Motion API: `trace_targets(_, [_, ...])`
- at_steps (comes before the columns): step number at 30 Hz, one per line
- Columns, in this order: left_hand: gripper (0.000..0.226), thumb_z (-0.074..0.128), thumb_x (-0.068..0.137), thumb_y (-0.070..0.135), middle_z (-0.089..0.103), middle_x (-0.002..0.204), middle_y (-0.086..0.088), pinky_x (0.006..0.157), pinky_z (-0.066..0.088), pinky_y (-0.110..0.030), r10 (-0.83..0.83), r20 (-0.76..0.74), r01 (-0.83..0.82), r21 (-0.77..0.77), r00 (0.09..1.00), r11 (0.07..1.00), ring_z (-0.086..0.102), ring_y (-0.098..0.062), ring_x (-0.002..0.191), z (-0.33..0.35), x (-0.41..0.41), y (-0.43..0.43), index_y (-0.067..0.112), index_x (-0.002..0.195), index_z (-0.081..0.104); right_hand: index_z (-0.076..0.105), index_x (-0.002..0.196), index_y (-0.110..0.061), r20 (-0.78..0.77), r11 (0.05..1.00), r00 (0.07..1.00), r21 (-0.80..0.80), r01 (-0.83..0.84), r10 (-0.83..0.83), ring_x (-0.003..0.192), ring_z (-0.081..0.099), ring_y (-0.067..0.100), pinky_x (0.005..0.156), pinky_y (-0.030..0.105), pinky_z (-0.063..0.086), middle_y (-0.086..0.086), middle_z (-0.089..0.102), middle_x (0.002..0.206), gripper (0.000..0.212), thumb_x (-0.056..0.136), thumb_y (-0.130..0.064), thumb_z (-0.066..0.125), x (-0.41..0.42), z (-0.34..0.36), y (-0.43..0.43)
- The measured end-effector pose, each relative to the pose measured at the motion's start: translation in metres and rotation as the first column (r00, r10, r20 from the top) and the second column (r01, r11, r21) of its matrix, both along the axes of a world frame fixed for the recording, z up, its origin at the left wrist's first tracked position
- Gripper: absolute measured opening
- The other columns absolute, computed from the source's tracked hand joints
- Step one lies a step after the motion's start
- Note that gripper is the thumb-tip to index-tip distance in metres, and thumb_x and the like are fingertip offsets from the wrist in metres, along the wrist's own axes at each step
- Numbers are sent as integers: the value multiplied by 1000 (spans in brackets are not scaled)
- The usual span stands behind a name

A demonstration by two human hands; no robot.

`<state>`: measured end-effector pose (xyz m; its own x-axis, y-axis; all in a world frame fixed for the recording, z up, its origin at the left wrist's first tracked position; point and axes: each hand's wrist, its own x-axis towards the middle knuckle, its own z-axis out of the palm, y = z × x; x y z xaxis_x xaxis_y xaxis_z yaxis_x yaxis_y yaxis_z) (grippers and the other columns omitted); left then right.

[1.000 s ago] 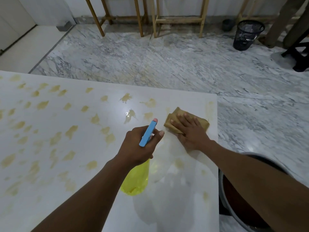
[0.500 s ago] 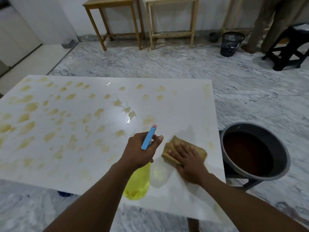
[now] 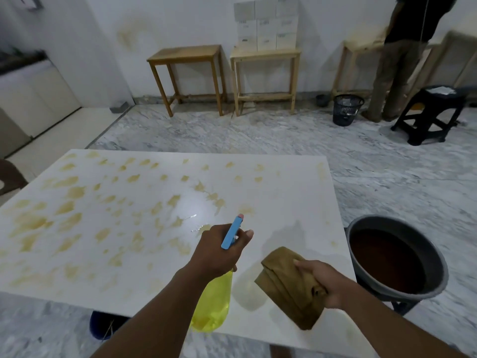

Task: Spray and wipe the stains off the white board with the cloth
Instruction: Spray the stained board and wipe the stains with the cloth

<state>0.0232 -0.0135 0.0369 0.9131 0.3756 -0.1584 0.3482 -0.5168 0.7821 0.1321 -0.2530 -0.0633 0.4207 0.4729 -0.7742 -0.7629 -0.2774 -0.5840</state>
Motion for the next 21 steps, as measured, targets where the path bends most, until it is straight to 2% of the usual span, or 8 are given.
trace_targets(3, [33, 65, 96, 55, 66, 56, 2, 51, 47, -7, -34, -7, 34, 31, 999, 999, 72, -16, 52, 4, 27, 10, 28, 78, 60, 67, 116, 6, 90, 994, 992, -73, -81, 88, 100, 67, 41, 94, 49, 52, 33, 68, 114, 35, 88, -14, 66, 51, 5, 19])
trace_targets(7, [33, 65, 96, 56, 77, 72, -6, 61, 58, -19, -74, -21, 74, 16, 997, 997, 74, -17, 50, -7, 77, 30, 27, 80, 61, 67, 109, 0, 298, 939, 905, -253, -233, 305, 85, 69, 32, 77, 40, 55, 22, 73, 99, 22, 90, -11, 60, 145, 15, 61])
trace_targets(10, [32, 65, 96, 56, 77, 75, -5, 56, 51, -9, -53, -25, 54, 27, 998, 998, 76, -18, 58, -16, 115, 49, 27, 83, 63, 69, 109, -8, 453, 848, 730, -407, -341, 511, 86, 66, 28, 77, 40, 53, 16, 72, 104, 20, 93, -14, 58, 217, 20, 100])
trace_targets(13, [34, 64, 96, 55, 73, 65, -1, 59, 54, -11, -25, -52, 25, 8, 998, 1000, 75, -16, 55, -24, 150, 72, 21, 92, 67, 68, 107, -13, 575, 779, 532, -525, -344, 622, 74, 62, 19, 63, 29, 46, 9, 70, 96, 19, 95, -12, 53, 279, 25, 138])
trace_targets(15, [35, 64, 97, 56, 72, 62, 0, 60, 54, -11, -7, -68, 9, 17, 998, 1000, 74, -14, 53, -28, 167, 86, 21, 93, 67, 64, 104, -16, 617, 746, 423, -590, -309, 664, 68, 60, 21, 57, 31, 45, 13, 69, 95, 17, 95, -17, 50, 312, 23, 162])
trace_targets(16, [35, 63, 97, 56, 73, 61, -1, 60, 53, -10, 0, -71, 2, 25, 997, 1000, 74, -12, 53, -30, 175, 94, 22, 93, 67, 63, 107, -19, 634, 729, 361, -622, -287, 683, 72, 62, 23, 60, 34, 48, 13, 69, 99, 18, 96, -20, 48, 326, 20, 173])
trace_targets(18, [36, 63, 96, 57, 75, 63, -3, 61, 52, -8, 22, -76, -19, 30, 997, 999, 74, -12, 53, -35, 191, 109, 22, 94, 68, 60, 122, -26, 673, 720, 255, -644, -258, 694, 92, 63, 27, 79, 41, 51, 8, 68, 116, 30, 98, -19, 43, 349, 2, 198])
trace_targets(21, [37, 64, 96, 56, 73, 61, -3, 60, 53, -9, 54, -85, -52, 24, 995, 998, 73, -12, 51, -41, 205, 126, 20, 97, 70, 49, 143, -30, 673, 685, 159, -662, -305, 722, 119, 57, 32, 94, 39, 43, 6, 61, 131, 46, 99, -20, 42, 358, -33, 229])
